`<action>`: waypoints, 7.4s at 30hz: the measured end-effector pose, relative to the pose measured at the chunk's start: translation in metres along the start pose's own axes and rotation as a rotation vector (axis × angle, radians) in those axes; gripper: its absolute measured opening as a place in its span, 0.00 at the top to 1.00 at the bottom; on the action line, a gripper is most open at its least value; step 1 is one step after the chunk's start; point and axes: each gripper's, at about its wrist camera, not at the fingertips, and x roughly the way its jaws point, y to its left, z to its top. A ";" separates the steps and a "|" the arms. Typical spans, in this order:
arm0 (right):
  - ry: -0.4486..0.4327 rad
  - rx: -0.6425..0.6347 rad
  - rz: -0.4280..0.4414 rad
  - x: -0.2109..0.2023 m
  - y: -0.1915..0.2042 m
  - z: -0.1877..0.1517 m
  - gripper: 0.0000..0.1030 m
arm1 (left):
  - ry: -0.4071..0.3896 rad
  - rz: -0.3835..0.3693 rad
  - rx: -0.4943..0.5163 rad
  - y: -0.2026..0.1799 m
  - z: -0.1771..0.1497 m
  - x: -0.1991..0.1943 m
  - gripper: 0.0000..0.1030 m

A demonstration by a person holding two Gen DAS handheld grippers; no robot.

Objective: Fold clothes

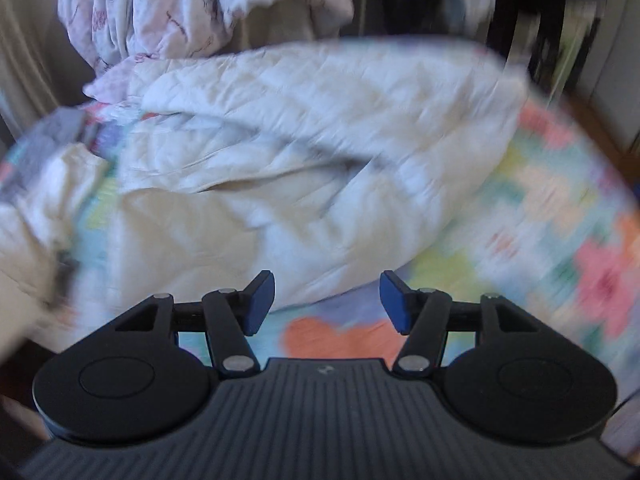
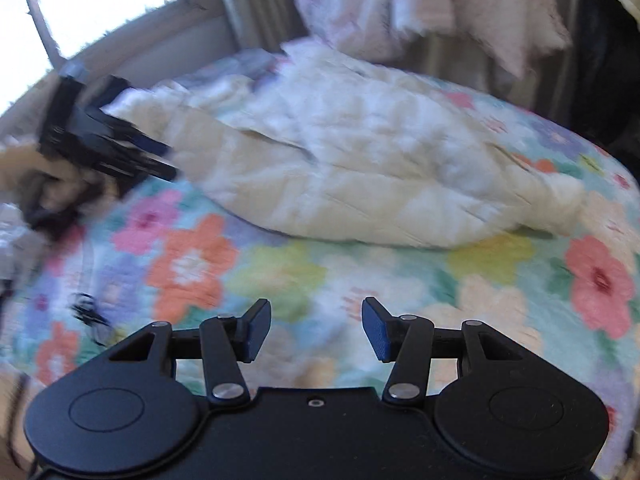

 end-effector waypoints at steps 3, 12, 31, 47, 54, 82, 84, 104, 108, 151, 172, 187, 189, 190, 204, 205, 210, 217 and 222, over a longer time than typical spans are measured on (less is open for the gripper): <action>-0.108 -0.049 -0.024 -0.003 0.014 -0.004 0.36 | -0.109 -0.100 -0.149 0.001 0.001 0.023 0.44; -0.245 -0.010 -0.163 0.026 0.009 -0.003 0.62 | -0.132 -0.027 -0.351 0.019 0.062 0.145 0.46; -0.352 0.349 -0.215 0.049 -0.055 -0.088 0.53 | -0.301 -0.257 -0.121 -0.035 0.066 0.150 0.88; -0.361 0.496 -0.194 0.042 -0.089 -0.097 0.42 | -0.049 -0.324 0.312 -0.150 -0.044 0.125 0.74; -0.371 0.309 -0.228 0.069 -0.084 -0.075 0.34 | -0.073 -0.366 0.072 -0.104 -0.030 0.093 0.61; -0.232 0.371 -0.103 0.043 -0.052 -0.133 0.79 | -0.143 -0.189 -0.009 -0.118 0.007 0.120 0.86; -0.241 0.371 -0.118 0.043 -0.053 -0.132 0.77 | -0.159 -0.135 -0.045 -0.106 0.007 0.117 0.50; -0.266 0.480 -0.096 0.050 -0.065 -0.123 0.48 | -0.186 -0.418 -0.235 -0.094 0.000 0.139 0.84; -0.291 0.504 -0.118 0.026 -0.075 -0.122 0.46 | -0.181 -0.476 -0.134 -0.117 -0.003 0.115 0.84; -0.020 0.508 0.161 0.060 -0.018 -0.167 0.72 | -0.029 -0.329 0.065 -0.148 -0.098 0.077 0.58; -0.188 0.500 -0.078 0.018 -0.007 -0.104 0.62 | 0.052 -0.548 0.142 -0.194 -0.107 0.083 0.72; -0.087 0.296 -0.123 0.076 0.019 -0.056 0.47 | -0.304 0.166 -0.195 0.014 -0.084 -0.009 0.43; -0.079 0.232 -0.065 0.094 0.041 -0.034 0.47 | -0.359 0.258 -0.160 0.029 -0.076 -0.017 0.36; -0.070 0.197 -0.042 0.105 0.054 -0.025 0.47 | -0.401 0.286 -0.142 0.037 -0.074 -0.022 0.33; -0.001 -0.166 -0.128 0.225 0.157 0.014 0.36 | -0.210 -0.060 -0.206 0.130 -0.069 0.009 0.90; -0.004 -0.184 -0.146 0.231 0.158 0.013 0.34 | -0.200 -0.118 -0.215 0.131 -0.072 0.010 0.91; -0.009 -0.218 -0.188 0.259 0.154 0.010 0.28 | -0.233 -0.139 -0.238 0.125 -0.099 0.004 0.91; -0.177 -0.083 -0.150 0.230 0.146 0.009 0.72 | -0.255 -0.118 -0.304 0.133 -0.141 -0.021 0.91; -0.210 -0.077 -0.078 0.211 0.147 0.003 0.77 | -0.295 -0.116 -0.364 0.123 -0.151 -0.047 0.90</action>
